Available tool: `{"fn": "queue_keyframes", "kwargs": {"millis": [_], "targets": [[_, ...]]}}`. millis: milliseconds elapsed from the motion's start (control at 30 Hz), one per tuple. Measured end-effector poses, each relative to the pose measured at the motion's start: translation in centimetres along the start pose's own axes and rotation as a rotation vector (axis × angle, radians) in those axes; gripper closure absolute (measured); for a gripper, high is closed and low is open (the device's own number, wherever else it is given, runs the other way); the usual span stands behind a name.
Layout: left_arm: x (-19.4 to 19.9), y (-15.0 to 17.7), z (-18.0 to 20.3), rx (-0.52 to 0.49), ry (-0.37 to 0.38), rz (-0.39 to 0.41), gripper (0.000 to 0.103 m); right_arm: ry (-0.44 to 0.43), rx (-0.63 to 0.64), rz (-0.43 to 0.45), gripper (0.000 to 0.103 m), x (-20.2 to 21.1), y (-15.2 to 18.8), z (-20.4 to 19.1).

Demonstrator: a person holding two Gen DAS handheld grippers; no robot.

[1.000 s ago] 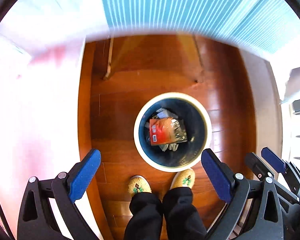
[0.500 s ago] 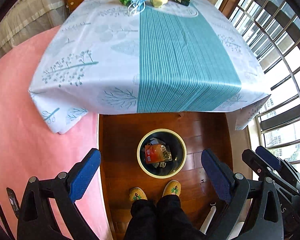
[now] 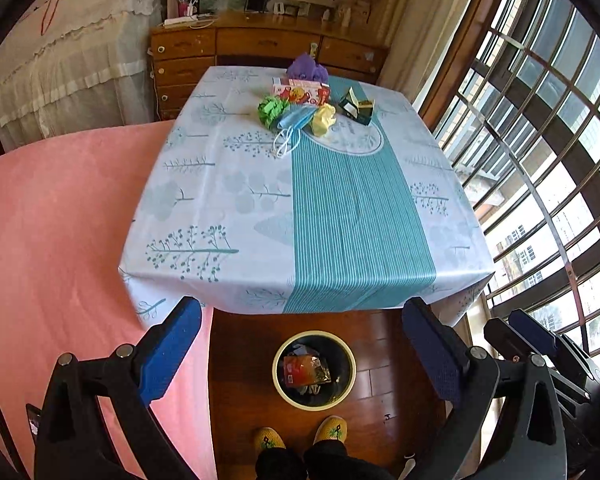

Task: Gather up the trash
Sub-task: 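Raise both tools back toward the table, then move both tools toward the carton and box on the table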

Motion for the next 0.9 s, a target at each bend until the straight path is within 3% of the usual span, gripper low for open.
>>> {"fn": "queue_keyframes", "kwargs": {"millis": [233, 467, 900], "targets": [[1.2, -2.4, -0.3, 0.022, 0.011, 0.049, 0.003, -0.013, 0.043, 0.027, 0.053, 0.1, -2.3, -0.9], [-0.2, -4.8, 0.9, 0.029, -0.012, 0.058, 0.003, -0.055, 0.062, 0.024, 0.053, -1.4, -5.4, 0.3], [-5.1, -13.7, 4.6, 0.118, -0.166, 0.04, 0.003, -0.216, 0.127, -0.049, 0.053, -7.8, -15.8, 5.6]]}}
Point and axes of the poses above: each gripper's, at about its wrist camera, not at the fingertips, and x roughly against the way its jaws point, z to its right, y to its underside, the point moved 10 cm from there along -x, roughly the way its jaws point, and after that the axes turned 15 degrees about -y, right-handed, at the moved point
